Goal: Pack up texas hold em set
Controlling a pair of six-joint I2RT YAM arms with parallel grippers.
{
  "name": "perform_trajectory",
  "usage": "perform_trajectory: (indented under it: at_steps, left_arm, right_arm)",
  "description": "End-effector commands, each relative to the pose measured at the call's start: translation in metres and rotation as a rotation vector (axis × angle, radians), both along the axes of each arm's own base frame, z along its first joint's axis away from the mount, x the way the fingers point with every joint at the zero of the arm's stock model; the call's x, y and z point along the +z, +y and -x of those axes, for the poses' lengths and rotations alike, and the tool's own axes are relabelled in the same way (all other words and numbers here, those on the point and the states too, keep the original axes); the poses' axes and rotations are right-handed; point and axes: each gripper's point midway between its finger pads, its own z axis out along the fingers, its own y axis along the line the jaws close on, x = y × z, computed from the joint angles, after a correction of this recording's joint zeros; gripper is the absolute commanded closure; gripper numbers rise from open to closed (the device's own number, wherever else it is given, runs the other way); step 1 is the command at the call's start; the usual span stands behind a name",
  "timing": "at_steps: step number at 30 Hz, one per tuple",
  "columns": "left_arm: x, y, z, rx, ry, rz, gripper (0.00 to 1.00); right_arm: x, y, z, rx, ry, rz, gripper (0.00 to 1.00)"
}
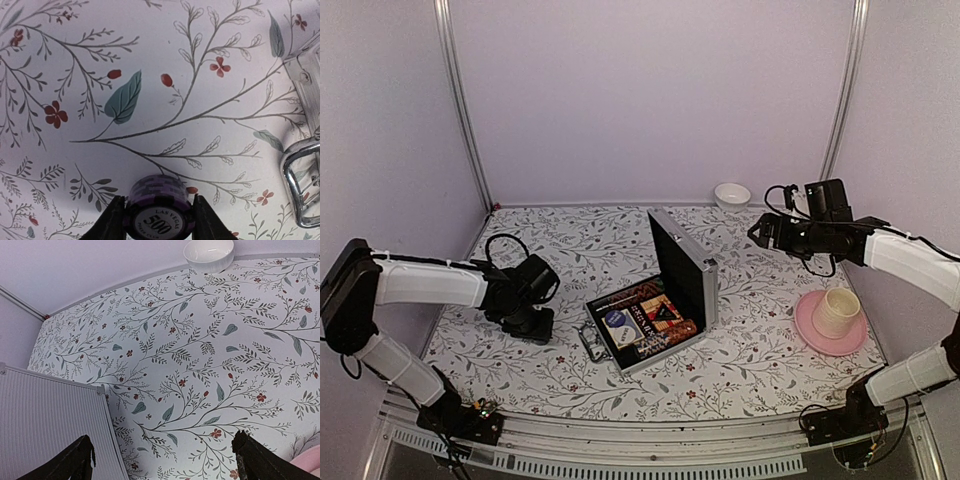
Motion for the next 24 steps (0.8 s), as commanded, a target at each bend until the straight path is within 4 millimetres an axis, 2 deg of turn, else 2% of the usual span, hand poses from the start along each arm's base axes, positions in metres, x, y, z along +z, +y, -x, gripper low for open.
perform_trajectory:
  at_steps: [1, 4, 9, 12, 14, 16, 19, 22, 24]
  left_arm:
    - [0.037, -0.024, -0.026, -0.059, -0.163, 0.075, 0.97]
    - [0.065, -0.044, -0.040, -0.118, -0.271, 0.150, 1.00]
    - [0.110, -0.067, -0.052, -0.203, -0.446, 0.260, 1.00]
    - [0.148, -0.090, -0.051, -0.300, -0.601, 0.377, 1.00]
    - [0.172, -0.102, -0.048, -0.362, -0.700, 0.432, 1.00]
    - [0.193, -0.112, -0.042, -0.420, -0.789, 0.467, 1.00]
    - [0.219, -0.124, -0.032, -0.497, -0.908, 0.489, 1.00]
    - [0.244, -0.135, -0.024, -0.560, -1.025, 0.483, 1.00]
    - [0.262, -0.142, -0.019, -0.579, -1.109, 0.475, 1.00]
  right_arm:
    - [0.049, 0.012, 0.004, 0.064, -0.094, -0.093, 0.02]
    - [0.077, 0.031, 0.014, 0.173, -0.119, -0.166, 0.02]
    - [0.129, 0.067, 0.041, 0.384, -0.166, -0.284, 0.03]
    - [0.165, 0.100, 0.063, 0.526, -0.202, -0.322, 0.04]
    - [0.181, 0.124, 0.080, 0.612, -0.211, -0.329, 0.04]
    - [0.191, 0.149, 0.098, 0.688, -0.212, -0.314, 0.05]
    - [0.201, 0.175, 0.112, 0.742, -0.217, -0.280, 0.07]
    - [0.201, 0.199, 0.122, 0.792, -0.202, -0.289, 0.12]
    - [0.195, 0.215, 0.122, 0.789, -0.183, -0.266, 0.16]
